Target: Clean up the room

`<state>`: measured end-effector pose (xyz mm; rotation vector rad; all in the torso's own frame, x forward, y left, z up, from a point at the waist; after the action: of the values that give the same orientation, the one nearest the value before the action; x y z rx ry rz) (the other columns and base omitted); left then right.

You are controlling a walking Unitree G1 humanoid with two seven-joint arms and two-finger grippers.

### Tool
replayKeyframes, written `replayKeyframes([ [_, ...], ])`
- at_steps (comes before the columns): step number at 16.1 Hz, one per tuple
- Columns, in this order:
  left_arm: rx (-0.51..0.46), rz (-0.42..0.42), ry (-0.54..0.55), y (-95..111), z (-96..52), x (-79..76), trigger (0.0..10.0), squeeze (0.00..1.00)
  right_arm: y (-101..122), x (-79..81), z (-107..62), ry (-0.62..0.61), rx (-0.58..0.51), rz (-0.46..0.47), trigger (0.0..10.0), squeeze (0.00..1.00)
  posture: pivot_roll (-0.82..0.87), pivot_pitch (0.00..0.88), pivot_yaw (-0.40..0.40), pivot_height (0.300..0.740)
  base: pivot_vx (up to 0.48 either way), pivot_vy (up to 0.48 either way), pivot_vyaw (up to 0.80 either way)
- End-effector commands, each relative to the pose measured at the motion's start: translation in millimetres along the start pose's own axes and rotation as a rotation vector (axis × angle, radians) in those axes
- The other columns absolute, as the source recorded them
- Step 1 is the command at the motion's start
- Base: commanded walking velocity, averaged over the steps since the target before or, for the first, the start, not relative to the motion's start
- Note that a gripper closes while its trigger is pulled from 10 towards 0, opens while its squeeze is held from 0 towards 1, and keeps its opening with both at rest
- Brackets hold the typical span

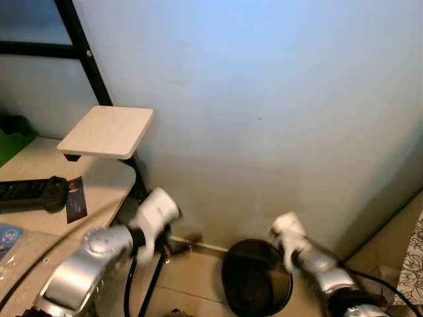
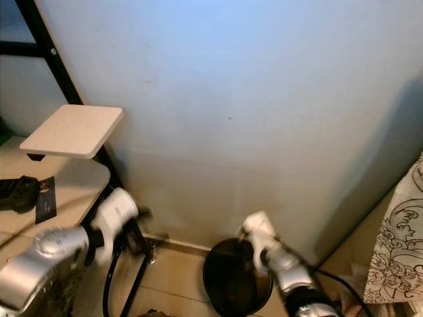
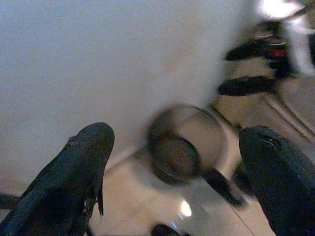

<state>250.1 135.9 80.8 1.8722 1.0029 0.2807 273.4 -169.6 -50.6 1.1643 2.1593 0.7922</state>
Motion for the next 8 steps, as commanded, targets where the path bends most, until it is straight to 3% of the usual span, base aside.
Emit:
replayKeyframes([
  [1,-0.090,-0.036,0.111,14.3,-5.1,12.3,10.0,0.00,18.2,-21.7,-11.1,-0.085,-0.118,0.071,10.0,0.00,0.00,0.000,0.084,0.740,0.000,0.000,0.00],
  [4,-0.214,-0.080,0.207,35.7,-8.9,18.4,10.0,0.00,37.4,-39.7,-35.4,-0.166,-0.233,0.135,10.0,0.00,-0.02,0.000,0.093,0.740,0.000,0.000,0.00],
  [5,-0.291,-0.083,0.251,53.1,-13.2,17.1,10.0,0.00,55.6,-49.2,-58.6,-0.268,-0.321,0.177,10.0,0.00,-0.02,0.000,0.094,0.740,0.000,0.000,0.00],
  [8,-0.334,-0.051,0.324,60.6,-14.0,16.3,10.0,0.00,70.4,-41.8,-80.8,-0.324,-0.398,0.232,10.0,0.00,-0.03,0.000,0.093,0.740,0.000,0.000,-0.78],
])
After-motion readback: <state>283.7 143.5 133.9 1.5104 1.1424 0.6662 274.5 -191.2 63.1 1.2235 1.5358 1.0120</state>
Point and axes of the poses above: a point about 5 cm out from each wrist's last joint towards the gripper, its own z axis pointing out of the wrist towards the gripper, its own y axis along the axis of the wrist's last joint, x = y × z, the point moved 3 cm from there along z, pointing out of the wrist towards the gripper, and after that the axes turned 13 degrees about -z, right-handed, at the moved point
